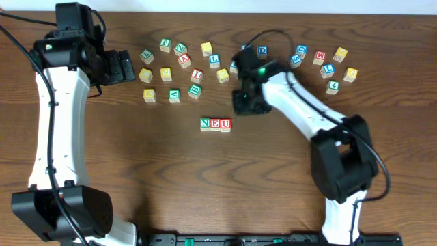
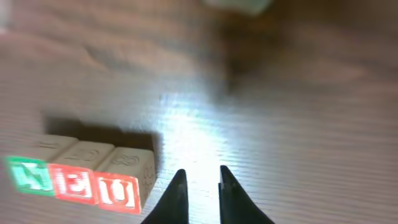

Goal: Spell out NEURIPS
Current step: 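Raise the right gripper back up to the right side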

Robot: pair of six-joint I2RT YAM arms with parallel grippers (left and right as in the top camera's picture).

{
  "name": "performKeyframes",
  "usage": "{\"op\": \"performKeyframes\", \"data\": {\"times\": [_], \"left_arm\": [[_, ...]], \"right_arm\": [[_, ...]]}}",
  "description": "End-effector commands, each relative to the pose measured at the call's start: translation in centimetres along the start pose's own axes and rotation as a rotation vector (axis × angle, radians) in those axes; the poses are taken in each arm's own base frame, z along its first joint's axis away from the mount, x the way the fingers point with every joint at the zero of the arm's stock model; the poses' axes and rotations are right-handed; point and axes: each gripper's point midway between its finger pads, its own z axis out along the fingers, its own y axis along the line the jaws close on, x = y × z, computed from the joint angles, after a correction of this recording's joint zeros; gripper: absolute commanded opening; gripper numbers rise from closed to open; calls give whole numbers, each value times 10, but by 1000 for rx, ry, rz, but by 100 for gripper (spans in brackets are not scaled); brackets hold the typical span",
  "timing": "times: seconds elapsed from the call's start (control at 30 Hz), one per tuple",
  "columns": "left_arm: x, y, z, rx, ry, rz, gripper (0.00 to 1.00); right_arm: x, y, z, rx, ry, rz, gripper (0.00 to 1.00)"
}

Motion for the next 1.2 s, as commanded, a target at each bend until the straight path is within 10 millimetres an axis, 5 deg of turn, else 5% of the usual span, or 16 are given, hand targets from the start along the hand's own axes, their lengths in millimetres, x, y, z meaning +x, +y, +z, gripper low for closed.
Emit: {"op": "performKeyframes", "data": {"times": [0.0,0.4,1.17], "left_arm": [[-3,4,-7,-12,-18,9,100],[-3,4,-7,-12,-18,9,100],[-3,4,-7,-12,-18,9,100]], "right_arm": [[-26,-2,-48,-39,-125,-17,14],[-45,-29,-107,-60,-261,31,19],[-38,-32,-107,-51,-234,36,22]]}}
